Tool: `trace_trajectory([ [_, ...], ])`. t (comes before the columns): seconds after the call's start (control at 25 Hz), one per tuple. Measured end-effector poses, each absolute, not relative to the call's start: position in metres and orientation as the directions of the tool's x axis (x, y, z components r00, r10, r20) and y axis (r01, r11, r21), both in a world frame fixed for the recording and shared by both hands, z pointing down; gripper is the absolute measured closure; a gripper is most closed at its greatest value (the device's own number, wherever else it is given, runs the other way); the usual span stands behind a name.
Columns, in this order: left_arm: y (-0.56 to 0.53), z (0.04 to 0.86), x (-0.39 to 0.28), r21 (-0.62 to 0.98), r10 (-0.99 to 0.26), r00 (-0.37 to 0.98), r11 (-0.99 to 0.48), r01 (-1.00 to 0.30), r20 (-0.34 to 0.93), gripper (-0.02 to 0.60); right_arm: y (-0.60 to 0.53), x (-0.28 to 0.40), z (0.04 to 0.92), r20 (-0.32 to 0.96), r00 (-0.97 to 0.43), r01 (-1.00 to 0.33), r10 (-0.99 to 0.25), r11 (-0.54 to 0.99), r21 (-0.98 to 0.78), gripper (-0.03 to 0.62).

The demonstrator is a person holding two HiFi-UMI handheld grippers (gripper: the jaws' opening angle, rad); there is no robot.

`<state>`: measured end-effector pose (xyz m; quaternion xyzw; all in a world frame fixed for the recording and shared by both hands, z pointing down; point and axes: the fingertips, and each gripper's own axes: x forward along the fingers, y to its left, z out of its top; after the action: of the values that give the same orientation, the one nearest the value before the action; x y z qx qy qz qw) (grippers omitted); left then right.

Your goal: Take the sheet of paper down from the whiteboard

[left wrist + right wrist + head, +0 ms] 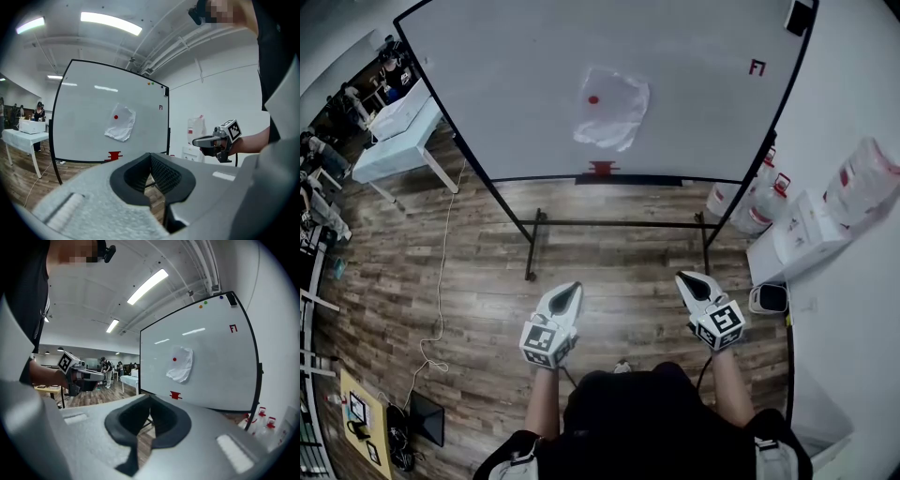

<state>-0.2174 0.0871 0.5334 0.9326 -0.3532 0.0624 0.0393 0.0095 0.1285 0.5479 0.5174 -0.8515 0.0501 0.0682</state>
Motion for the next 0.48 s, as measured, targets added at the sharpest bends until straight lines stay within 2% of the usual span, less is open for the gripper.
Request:
trace_trajectory([
  [0.48, 0.063, 0.535, -0.179, 0.027, -0.694, 0.700, -0.707, -0.707, 0.168, 0.571, 0.090, 0.050, 0.552, 0.178, -0.511, -0.856, -0.841, 0.516, -0.025, 0.589],
])
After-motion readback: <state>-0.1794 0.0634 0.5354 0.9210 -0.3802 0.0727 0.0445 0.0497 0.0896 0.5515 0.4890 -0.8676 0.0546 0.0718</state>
